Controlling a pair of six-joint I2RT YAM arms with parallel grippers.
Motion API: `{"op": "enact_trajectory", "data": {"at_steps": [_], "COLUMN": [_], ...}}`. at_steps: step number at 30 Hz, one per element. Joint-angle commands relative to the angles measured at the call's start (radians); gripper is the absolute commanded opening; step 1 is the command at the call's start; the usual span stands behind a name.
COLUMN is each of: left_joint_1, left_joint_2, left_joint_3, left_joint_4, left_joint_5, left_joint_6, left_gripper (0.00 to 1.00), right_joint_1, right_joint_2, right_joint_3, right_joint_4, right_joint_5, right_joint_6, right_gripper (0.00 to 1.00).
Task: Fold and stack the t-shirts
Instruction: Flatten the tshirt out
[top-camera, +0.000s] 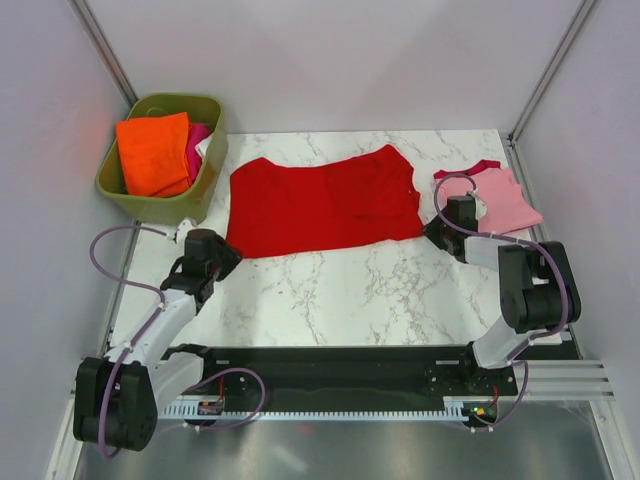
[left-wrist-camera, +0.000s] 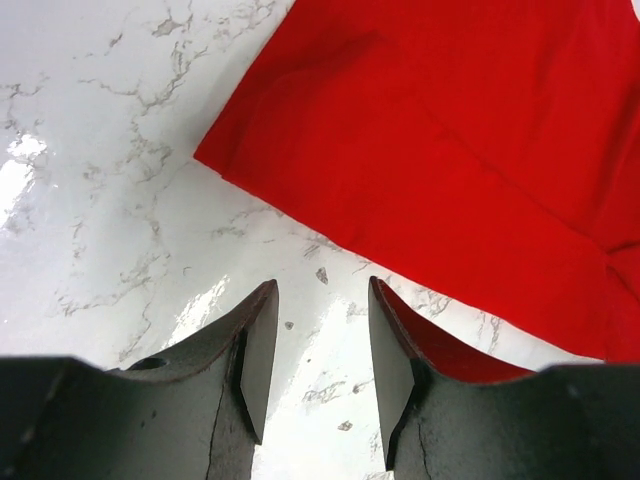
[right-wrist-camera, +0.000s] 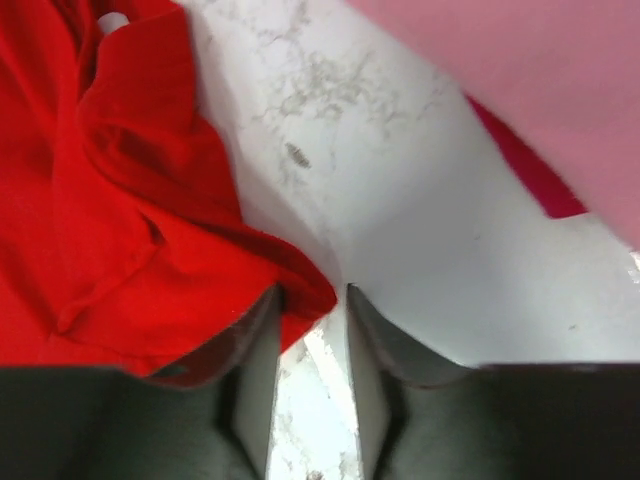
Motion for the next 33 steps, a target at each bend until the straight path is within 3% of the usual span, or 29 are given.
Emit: {"op": "enact_trajectory", "data": {"at_steps": [1, 2, 5, 7, 17, 19, 33], "left_joint_1": [-0.002, -0.002, -0.002, -0.002, -0.002, -0.002, -0.002], "left_joint_2": [-0.035, -0.038, -0.056, -0.061, -0.021, -0.004, 0.218], "left_joint_3": [-0.016, -0.019, -0.03, -0.041, -0.073, -0.091, -0.143], "left_joint_4": [0.016, 0.016, 0.019, 0.024, 0.076, 0.094, 0.351], "left_joint_5": [-0.048, -0.05, -0.06, -0.067, -0.039, -0.033, 0.002], "left_joint_6": [-0.047, -0.047, -0.053, -0.055, -0.078, -0.104, -0.26], "left_gripper": [0.48, 0.48, 0.48, 0.48, 0.53, 0.6, 0.57], "right_joint_1": [-0.001, -0.001, -0.004, -0.002, -0.021, -0.019, -0.019], "right_joint_2": [0.015, 0.012, -0.021, -0.055, -0.31, -0.32, -0.258], "right_joint_3": [-0.009, -0.014, -0.04, -0.064, -0.247, -0.267, -0.3], "right_joint_4": [0.041, 0.041, 0.042, 0.039, 0.039, 0.07, 0.153], "right_joint_5": [0.137, 0.146, 0.177, 0.2, 0.232, 0.223, 0.166], "right_joint_6": [0.033, 0.036, 0.042, 0.053, 0.072, 0.07, 0.081], "right_gripper": [0.34, 0.22, 0.05, 0.01, 0.02, 0.03, 0.02]}}
